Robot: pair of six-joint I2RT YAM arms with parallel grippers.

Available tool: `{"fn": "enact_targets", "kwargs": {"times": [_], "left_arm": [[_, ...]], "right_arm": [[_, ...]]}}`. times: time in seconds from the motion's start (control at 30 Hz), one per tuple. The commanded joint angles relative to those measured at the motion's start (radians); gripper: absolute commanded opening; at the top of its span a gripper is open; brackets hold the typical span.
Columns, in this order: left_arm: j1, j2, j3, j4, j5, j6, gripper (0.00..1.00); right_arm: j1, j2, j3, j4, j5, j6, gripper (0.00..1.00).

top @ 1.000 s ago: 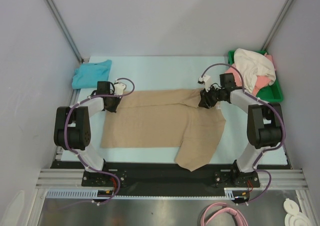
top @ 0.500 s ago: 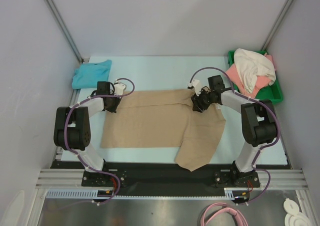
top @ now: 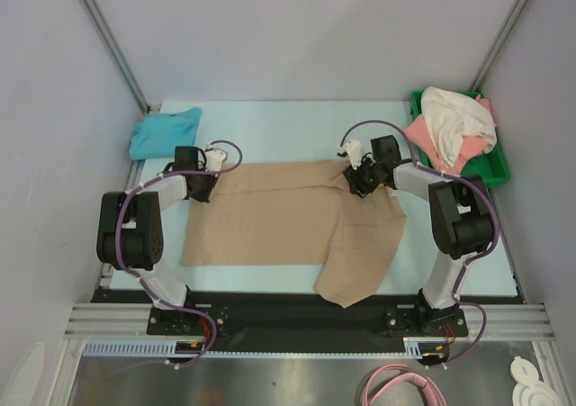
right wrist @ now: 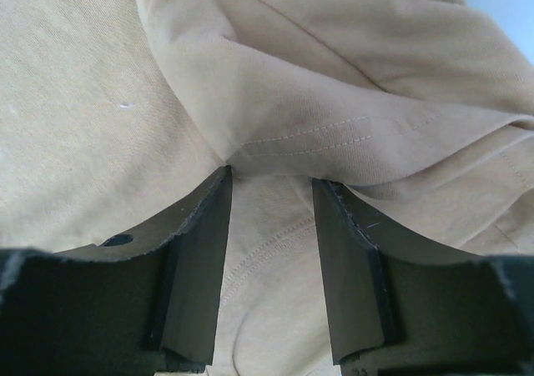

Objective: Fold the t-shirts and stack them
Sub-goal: Fold the tshirt

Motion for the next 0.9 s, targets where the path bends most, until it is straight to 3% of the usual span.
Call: {"fn": "enact_targets", "kwargs": {"times": [0.0, 0.23, 0.33, 0.47, 0.57, 0.87], "left_arm": [[0.007, -0.034, -0.004, 0.01, 0.0, -0.021, 0.0], [0.007, -0.031, -0.002, 0.008, 0.0, -0.021, 0.0], [0.007, -0.03, -0.001, 0.007, 0.0, -0.021, 0.01], [0.007, -0.026, 0.001, 0.007, -0.001, -0.021, 0.0], [0.007, -0.026, 0.001, 0.004, 0.0, -0.021, 0.0], [0.007, -0.022, 0.005, -0.001, 0.008, -0.02, 0.01]], "right_arm": [[0.014, -0.006, 0.018, 0.04, -0.007, 0.004, 0.48], [0.029, -0.018, 0.015, 0.028, -0.059, -0.006, 0.46], [0.031, -0.017, 0.015, 0.023, -0.066, -0.012, 0.35], [0.031, -0.026, 0.017, 0.016, -0.068, -0.017, 0.08], [0.034, -0.06, 0.02, -0.018, -0.073, -0.014, 0.0], [0.127, -0.212, 0.024, -0.165, -0.045, -0.009, 0.0]]}}
